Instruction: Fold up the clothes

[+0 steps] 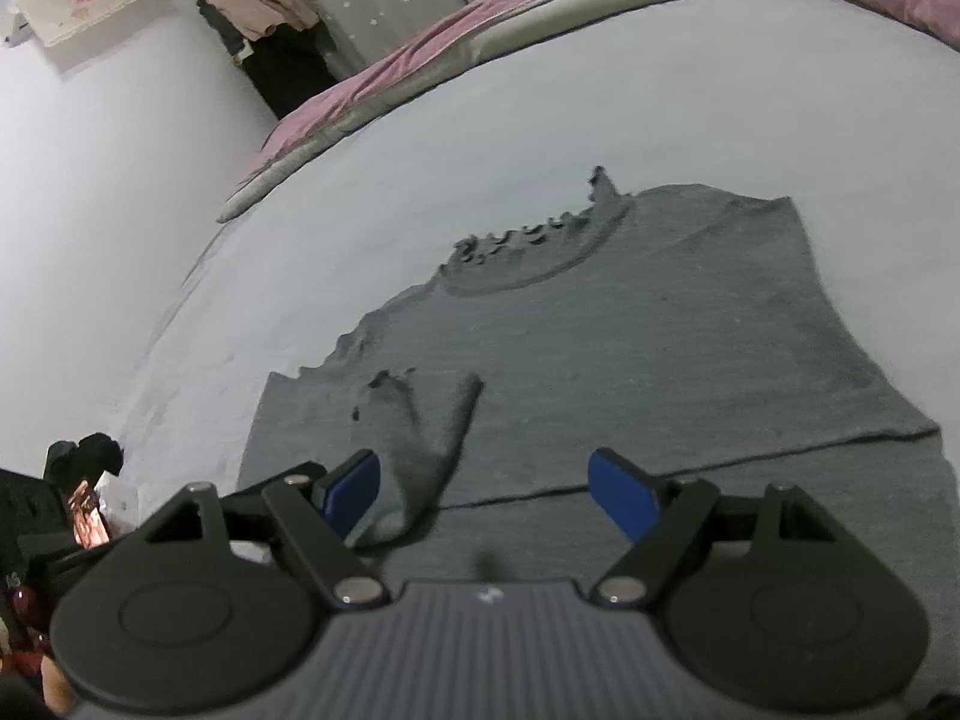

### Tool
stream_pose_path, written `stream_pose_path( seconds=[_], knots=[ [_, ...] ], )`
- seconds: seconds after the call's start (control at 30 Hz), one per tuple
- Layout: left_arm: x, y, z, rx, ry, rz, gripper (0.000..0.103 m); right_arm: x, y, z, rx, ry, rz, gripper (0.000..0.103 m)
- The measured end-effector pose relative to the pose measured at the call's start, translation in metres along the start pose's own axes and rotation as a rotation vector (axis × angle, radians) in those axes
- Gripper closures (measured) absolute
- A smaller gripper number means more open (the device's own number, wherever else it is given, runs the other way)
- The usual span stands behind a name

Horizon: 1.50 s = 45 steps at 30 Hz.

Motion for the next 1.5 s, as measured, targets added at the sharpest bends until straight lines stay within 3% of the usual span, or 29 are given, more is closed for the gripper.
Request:
stream_pose_path(
  seconds=[0.57, 0.87, 1.03, 1.13, 1.2, 1.27, 1.37, 1.5],
  knots=[
    [0.053, -0.017, 0.010, -0.042, -0.102, 0.046, 0.076, 0.064, 0.021, -0.049, 0.019, 0.179, 0.365, 0.020],
    [0.078, -0.018, 0.010, -0.043, -0.093, 0.089, 0.076, 0.055, 0.018, -0.070, -0.025, 0.251, 0.297, 0.021],
    [0.084, -0.018, 0.010, -0.040, -0.083, 0.102, 0.076, 0.052, 0.018, -0.077, -0.046, 0.277, 0.299, 0.033],
    [0.085, -0.019, 0.010, -0.038, -0.083, 0.107, 0.076, 0.051, 0.016, -0.080, -0.061, 0.293, 0.301, 0.052],
    [0.086, -0.019, 0.011, -0.035, -0.086, 0.110, 0.076, 0.051, 0.014, -0.079, -0.069, 0.294, 0.294, 0.076],
    [0.088, -0.019, 0.010, -0.030, -0.091, 0.117, 0.076, 0.053, 0.011, -0.076, -0.082, 0.284, 0.282, 0.087],
    [0.097, -0.021, 0.011, -0.023, -0.105, 0.147, 0.076, 0.060, 0.004, -0.067, -0.106, 0.275, 0.271, 0.094],
    [0.115, -0.025, 0.014, -0.022, -0.130, 0.200, 0.076, 0.077, -0.010, -0.052, -0.139, 0.241, 0.259, 0.095]
  ],
)
Point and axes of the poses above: each gripper's, at about its wrist camera, not at the fingertips, and z roughly against the way its jaws point, x to its left, y to its underside, the point moved 6 cm from there along -z, roughly the way its jaws point, and after that the axes turned 15 degrees about -y, right-handed, at the moved point
